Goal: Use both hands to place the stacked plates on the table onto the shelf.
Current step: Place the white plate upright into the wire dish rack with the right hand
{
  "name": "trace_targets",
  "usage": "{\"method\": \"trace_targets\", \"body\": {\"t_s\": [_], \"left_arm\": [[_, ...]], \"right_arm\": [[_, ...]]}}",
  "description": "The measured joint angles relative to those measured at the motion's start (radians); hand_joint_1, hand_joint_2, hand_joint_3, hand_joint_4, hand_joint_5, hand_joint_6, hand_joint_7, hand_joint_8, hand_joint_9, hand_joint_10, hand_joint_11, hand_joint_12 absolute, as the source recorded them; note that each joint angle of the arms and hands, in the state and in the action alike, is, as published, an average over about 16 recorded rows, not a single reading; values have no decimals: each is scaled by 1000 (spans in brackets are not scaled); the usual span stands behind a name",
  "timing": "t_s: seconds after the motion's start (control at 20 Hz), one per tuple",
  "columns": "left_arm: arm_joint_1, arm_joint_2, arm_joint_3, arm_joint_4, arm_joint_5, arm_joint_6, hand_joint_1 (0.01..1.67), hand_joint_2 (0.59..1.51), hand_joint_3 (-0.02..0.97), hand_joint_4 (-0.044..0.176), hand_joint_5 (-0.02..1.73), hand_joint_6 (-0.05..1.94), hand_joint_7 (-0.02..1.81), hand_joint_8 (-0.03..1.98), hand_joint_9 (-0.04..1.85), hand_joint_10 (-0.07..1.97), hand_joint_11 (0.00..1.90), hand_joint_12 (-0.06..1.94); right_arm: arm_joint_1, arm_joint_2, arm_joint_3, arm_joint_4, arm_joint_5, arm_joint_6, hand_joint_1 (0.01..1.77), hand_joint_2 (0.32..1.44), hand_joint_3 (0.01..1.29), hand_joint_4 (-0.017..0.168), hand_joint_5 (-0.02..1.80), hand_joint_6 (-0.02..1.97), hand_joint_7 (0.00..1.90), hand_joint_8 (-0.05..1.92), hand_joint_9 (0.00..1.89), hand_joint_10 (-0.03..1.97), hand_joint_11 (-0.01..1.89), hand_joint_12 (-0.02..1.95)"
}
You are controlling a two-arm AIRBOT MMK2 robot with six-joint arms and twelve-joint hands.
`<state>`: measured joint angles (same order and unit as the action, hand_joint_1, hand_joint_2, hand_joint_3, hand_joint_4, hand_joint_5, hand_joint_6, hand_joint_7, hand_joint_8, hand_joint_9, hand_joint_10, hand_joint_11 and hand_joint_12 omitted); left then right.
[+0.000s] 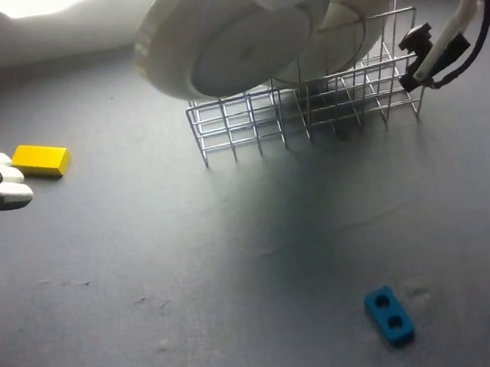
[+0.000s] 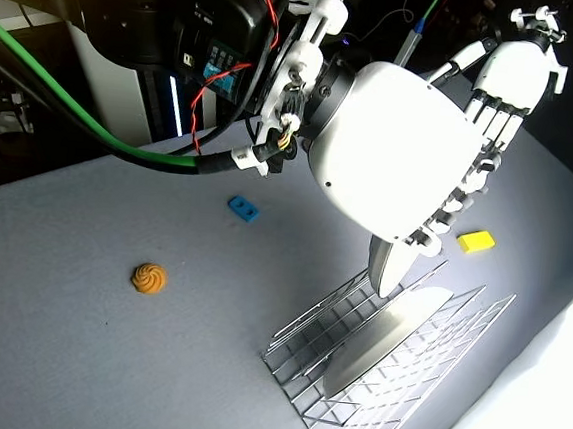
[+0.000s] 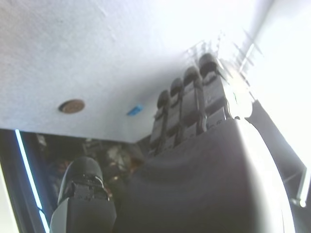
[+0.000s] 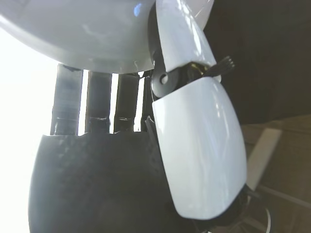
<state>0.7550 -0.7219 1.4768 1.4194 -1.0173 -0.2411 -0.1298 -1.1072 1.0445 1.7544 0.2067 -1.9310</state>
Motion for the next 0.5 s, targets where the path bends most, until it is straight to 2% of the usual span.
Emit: {"method": "trace_targets", "body": {"t_s": [0.5], "left_arm": [[-23,-3,-6,31,-2,-4,18,1107,9,2,67,19,83,1,73,10,22,195]], "right_arm": [[-12,-39,73,36,24,1,1380,1058,19,-10,850,1017,979,985,873,1192,684,1230]]}}
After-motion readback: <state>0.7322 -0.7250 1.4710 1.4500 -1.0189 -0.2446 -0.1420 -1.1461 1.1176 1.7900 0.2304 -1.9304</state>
